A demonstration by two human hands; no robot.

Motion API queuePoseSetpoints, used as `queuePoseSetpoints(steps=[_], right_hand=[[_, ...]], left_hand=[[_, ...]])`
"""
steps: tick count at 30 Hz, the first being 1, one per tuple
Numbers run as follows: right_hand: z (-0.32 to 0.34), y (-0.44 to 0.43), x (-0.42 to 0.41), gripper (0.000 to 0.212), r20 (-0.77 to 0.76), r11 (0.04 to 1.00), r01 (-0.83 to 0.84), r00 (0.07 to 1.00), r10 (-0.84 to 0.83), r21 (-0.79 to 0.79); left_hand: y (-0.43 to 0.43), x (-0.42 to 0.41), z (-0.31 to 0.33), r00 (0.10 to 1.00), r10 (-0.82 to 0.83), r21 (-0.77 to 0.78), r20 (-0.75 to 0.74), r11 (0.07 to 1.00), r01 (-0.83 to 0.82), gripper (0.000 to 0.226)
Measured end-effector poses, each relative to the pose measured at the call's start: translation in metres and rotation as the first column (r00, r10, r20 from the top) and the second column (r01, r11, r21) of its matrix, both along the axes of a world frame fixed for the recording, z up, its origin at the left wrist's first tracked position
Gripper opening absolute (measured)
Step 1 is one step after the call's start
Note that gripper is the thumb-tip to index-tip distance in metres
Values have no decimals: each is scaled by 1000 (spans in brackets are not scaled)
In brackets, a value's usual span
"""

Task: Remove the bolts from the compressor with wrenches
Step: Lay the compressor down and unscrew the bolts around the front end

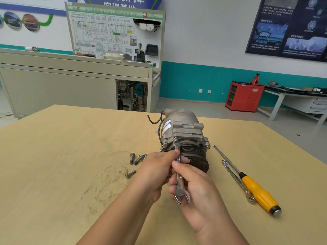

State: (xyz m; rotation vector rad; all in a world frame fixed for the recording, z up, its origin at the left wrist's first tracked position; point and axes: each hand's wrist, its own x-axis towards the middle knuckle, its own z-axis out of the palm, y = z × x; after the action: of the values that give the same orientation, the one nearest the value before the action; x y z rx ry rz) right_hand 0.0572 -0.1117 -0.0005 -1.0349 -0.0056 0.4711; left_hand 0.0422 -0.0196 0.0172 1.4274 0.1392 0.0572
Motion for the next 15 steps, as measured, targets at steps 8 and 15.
queuePoseSetpoints(steps=[8,15], right_hand=[[-5,-3,0,27,-103,976,-136,983,154,168],[-11,3,0,20,-126,973,-120,981,146,198]], left_hand=[[5,-2,0,997,-58,-131,-46,990,52,37],[8,-1,1,992,-67,-223,-109,974,41,36]])
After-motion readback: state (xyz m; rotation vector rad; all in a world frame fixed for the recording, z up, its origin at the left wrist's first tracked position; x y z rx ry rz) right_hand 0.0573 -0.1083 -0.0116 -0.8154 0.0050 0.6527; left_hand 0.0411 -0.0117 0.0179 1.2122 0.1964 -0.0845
